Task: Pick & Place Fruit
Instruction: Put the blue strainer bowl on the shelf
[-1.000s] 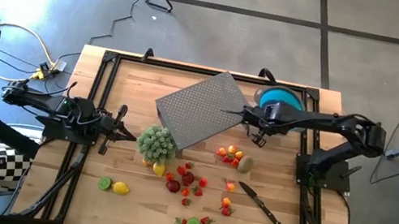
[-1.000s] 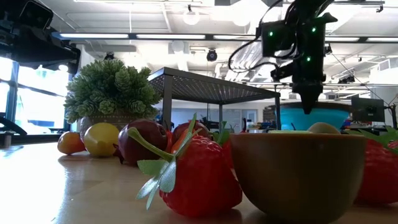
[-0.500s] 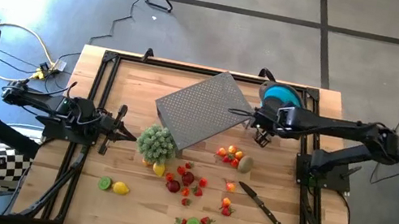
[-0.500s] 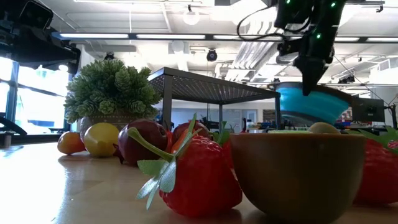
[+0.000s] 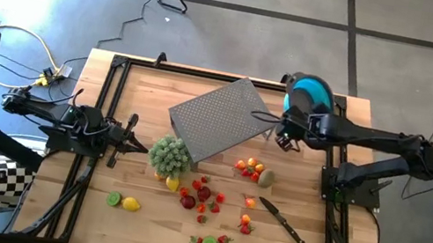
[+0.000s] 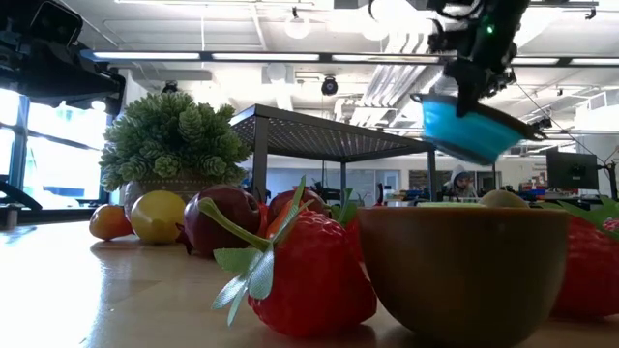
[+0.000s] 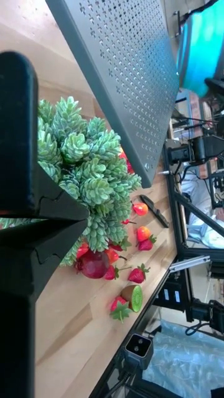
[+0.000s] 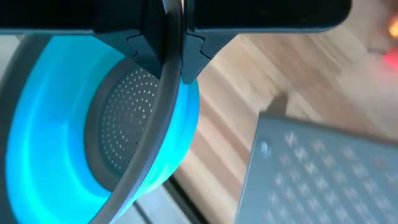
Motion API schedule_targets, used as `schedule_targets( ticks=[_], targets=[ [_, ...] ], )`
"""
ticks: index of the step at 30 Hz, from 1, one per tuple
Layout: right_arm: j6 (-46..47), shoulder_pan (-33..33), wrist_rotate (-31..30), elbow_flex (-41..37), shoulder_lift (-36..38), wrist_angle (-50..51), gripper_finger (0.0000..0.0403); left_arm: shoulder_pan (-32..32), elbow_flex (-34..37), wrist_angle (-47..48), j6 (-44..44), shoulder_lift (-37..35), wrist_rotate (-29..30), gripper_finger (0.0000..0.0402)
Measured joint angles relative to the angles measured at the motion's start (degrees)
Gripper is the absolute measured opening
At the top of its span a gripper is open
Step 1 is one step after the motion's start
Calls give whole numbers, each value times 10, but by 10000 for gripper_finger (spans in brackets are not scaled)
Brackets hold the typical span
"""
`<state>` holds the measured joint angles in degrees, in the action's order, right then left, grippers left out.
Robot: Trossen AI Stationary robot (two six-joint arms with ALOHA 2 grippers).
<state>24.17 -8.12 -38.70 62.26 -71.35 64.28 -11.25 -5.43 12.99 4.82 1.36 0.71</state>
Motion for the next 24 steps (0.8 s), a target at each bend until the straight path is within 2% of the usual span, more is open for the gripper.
schedule_targets(
  ticks=[9, 12, 18, 24],
  targets=[
    [-66, 16, -17, 141, -29, 3, 13, 0, 0, 0, 0, 0, 0, 1],
    [-108, 30, -39, 201, -67, 2, 13, 0, 0, 0, 0, 0, 0, 1],
    [-204, 44, -46, 312, -170, 5, 13, 0, 0, 0, 0, 0, 0, 1],
    [-256, 44, -14, 394, -258, 49, 13, 0, 0, 0, 0, 0, 0, 1]
  ],
)
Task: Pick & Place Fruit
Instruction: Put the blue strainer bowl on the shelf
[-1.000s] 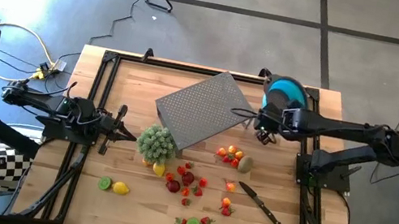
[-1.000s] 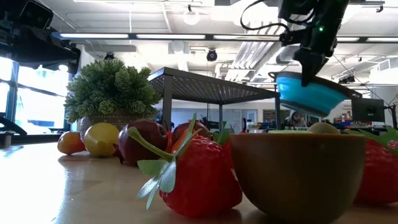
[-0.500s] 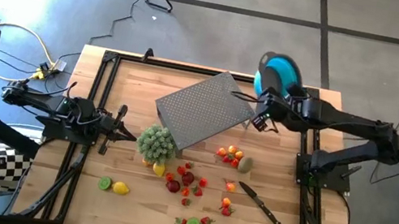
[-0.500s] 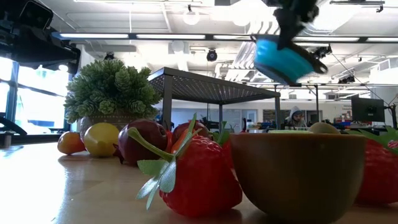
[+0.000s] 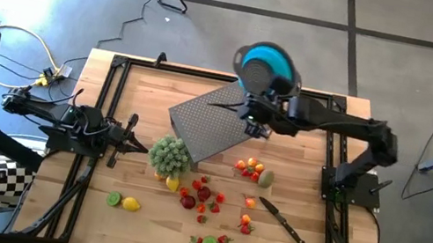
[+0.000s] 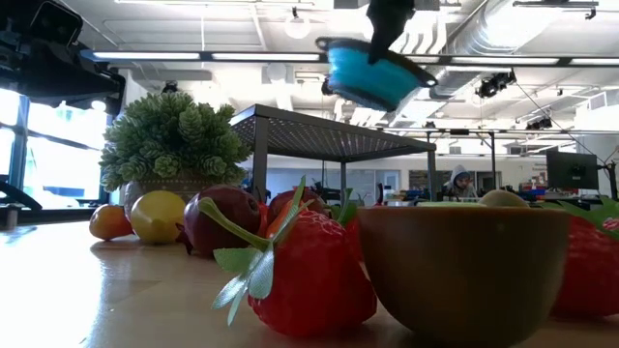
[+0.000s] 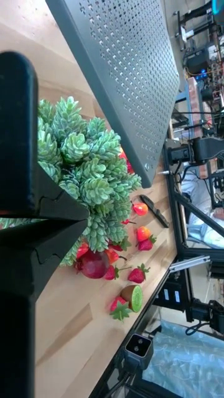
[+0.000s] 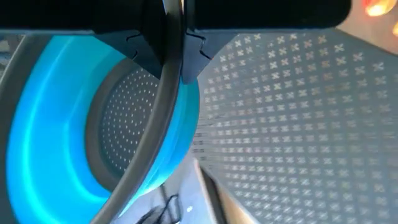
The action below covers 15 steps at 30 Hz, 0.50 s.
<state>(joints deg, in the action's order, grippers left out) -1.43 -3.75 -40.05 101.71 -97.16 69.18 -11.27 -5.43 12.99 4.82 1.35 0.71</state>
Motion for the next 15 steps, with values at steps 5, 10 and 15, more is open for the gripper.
schedule_targets(
  ticks=[5, 10, 15],
  targets=[
    [-11, 8, 46, 40, -39, 26, 13, 0, 0, 0, 0, 0, 0, 1],
    [-35, 27, 76, 45, -45, 29, 13, 0, 0, 0, 0, 0, 0, 1],
    [-40, 53, 91, 45, -45, 24, 13, 0, 0, 0, 0, 0, 0, 1]
  ],
)
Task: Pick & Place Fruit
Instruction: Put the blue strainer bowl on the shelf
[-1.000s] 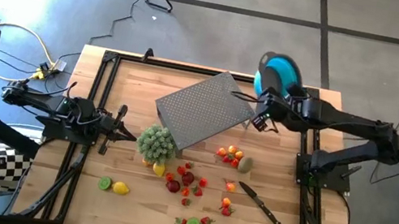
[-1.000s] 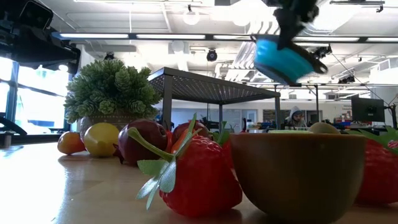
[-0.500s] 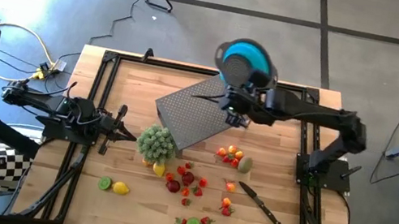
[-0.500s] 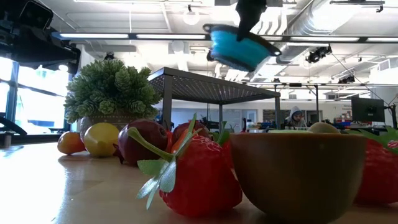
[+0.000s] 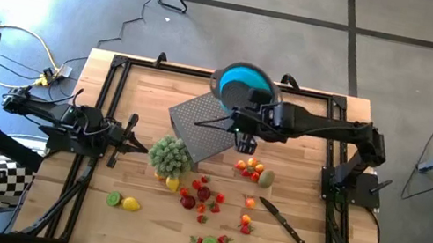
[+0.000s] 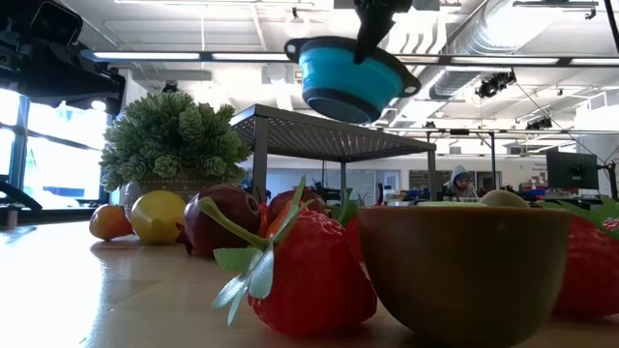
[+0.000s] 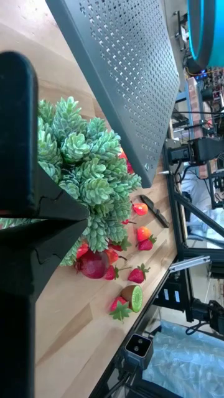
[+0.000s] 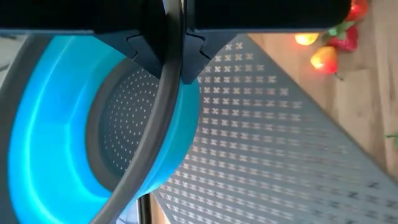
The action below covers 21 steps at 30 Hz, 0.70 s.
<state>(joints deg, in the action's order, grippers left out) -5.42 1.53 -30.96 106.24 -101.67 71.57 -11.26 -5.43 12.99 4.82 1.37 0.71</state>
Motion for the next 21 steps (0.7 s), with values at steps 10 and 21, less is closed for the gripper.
schedule_targets(
  ticks=[10, 21],
  targets=[
    [-97, 47, -6, 1, -29, -53, 13, 0, 0, 0, 0, 0, 0, 1],
    [-157, 43, -28, 9, -66, -61, 13, 0, 0, 0, 0, 0, 0, 1]
  ],
)
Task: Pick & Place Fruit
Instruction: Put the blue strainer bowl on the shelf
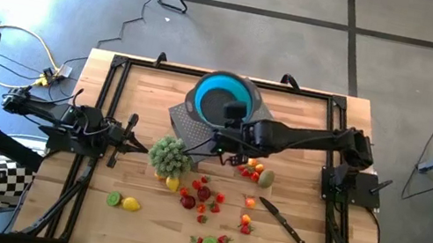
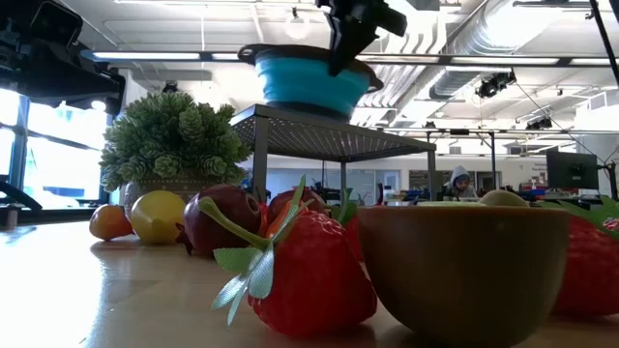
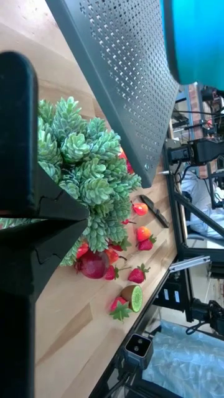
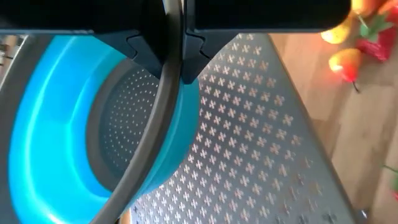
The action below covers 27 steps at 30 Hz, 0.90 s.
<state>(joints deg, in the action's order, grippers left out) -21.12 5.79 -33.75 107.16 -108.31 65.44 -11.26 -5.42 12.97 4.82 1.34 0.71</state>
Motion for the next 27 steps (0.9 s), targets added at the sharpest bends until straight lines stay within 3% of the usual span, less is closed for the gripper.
schedule_targets(
  ticks=[7, 27],
  targets=[
    [-12, -10, 51, 22, 0, -3, 13, 0, 0, 0, 0, 0, 2, 1],
    [-16, -11, 72, 15, 0, 17, 13, 0, 0, 0, 0, 0, 3, 1]
  ],
)
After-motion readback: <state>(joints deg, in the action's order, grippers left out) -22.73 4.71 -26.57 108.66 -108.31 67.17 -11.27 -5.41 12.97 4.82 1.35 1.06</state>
